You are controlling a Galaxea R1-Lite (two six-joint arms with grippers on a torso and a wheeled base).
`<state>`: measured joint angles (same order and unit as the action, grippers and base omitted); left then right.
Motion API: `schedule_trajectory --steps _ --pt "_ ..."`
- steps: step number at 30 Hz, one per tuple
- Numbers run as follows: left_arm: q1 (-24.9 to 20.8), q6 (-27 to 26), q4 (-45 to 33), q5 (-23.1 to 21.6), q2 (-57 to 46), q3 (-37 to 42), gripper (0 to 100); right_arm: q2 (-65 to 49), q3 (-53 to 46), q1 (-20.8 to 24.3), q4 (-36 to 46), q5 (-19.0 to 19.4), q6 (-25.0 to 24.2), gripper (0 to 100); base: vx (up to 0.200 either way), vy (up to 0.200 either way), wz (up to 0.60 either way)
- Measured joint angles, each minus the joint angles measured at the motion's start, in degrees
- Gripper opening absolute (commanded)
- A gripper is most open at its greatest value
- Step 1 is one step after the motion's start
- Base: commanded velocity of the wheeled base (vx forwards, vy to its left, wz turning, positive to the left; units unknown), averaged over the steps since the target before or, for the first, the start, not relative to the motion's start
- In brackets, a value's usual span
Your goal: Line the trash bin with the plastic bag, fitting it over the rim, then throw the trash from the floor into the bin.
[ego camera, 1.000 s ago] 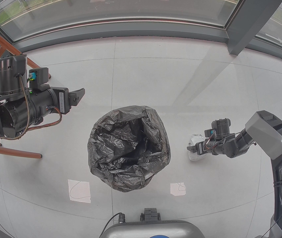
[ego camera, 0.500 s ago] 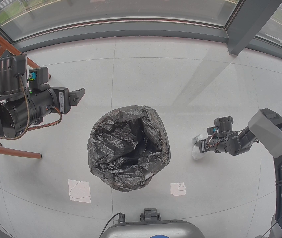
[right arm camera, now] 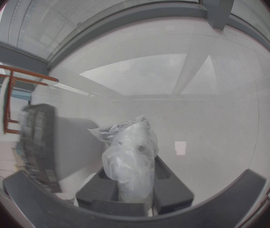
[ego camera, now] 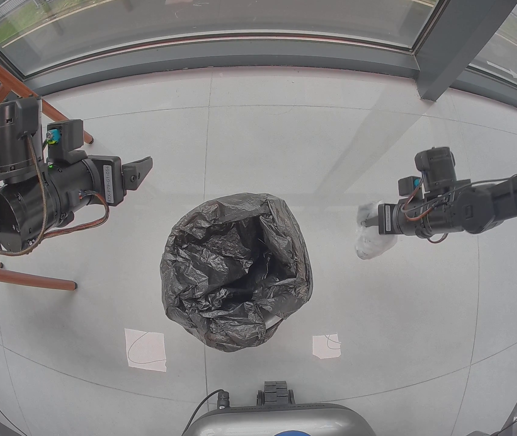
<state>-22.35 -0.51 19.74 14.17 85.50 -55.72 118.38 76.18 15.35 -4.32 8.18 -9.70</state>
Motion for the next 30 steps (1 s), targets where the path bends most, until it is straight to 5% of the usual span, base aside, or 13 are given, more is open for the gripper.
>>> schedule_trajectory --steps 6,12,23,24,30 --pt "0.0 0.0 -1.1 -0.2 -1.9 0.6 100 -14.5 -0.1 13.0 11.7 0.3 -10.5 0 0.000 0.200 0.00" --pt "-0.1 0.1 -1.3 -0.1 -3.7 1.0 100 -21.6 2.6 23.9 16.7 -1.1 -15.3 0 0.000 0.200 0.00" --pt "-0.1 1.9 9.8 1.0 -4.7 1.0 100 -23.1 1.4 29.5 17.4 -2.4 -15.8 0 0.000 0.018 0.00" --pt "-0.1 2.0 10.2 1.1 -4.8 1.4 100 -22.9 1.2 29.9 17.4 -2.4 -15.8 100 0.000 0.000 0.00" --pt "-0.2 2.1 10.4 1.1 -5.1 1.9 100 -22.2 -0.4 31.9 17.2 -2.6 -15.7 100 0.000 0.000 0.00"
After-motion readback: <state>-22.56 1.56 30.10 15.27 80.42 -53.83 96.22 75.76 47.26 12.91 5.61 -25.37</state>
